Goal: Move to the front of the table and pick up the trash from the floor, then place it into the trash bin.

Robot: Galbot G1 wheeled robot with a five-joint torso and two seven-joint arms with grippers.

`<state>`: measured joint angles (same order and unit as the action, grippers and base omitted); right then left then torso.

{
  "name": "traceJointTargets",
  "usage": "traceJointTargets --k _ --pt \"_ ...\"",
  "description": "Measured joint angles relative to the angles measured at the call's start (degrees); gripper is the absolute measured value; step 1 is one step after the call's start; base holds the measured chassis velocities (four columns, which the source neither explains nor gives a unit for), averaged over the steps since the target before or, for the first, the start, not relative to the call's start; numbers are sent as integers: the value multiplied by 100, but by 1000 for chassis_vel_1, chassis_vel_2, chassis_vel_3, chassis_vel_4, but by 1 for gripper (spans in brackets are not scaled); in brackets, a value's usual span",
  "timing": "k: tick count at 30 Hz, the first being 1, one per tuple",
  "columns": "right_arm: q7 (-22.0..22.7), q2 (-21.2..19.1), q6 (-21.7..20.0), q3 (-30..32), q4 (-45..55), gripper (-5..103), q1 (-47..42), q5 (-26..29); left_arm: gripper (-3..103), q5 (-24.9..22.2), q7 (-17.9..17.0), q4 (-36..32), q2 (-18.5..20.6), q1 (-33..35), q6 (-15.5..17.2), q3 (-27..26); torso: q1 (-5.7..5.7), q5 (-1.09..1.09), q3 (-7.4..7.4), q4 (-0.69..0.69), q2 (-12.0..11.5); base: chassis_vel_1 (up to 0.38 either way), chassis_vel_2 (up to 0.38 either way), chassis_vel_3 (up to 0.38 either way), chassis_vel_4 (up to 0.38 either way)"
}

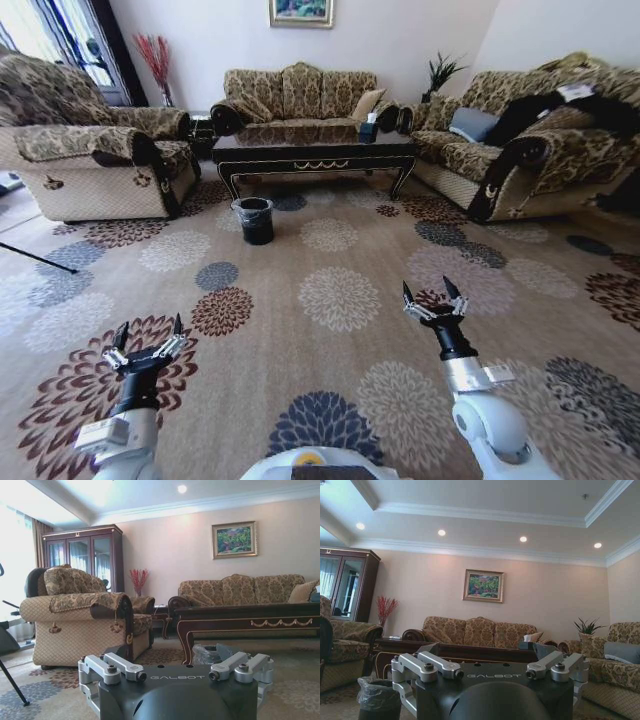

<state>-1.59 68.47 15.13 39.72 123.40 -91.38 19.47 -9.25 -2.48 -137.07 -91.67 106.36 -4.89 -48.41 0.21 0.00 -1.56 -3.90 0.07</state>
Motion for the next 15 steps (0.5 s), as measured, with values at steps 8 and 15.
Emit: traceJointTargets --k 8,15 --pt "0 0 0 0 0 100 0 0 100 0 1 0 0 0 0 0 0 0 1 0 0 -8 6 3 -4" --pt "0 0 0 0 0 100 0 0 100 0 1 0 0 0 0 0 0 0 -1 1 0 -112 91 109 -86"
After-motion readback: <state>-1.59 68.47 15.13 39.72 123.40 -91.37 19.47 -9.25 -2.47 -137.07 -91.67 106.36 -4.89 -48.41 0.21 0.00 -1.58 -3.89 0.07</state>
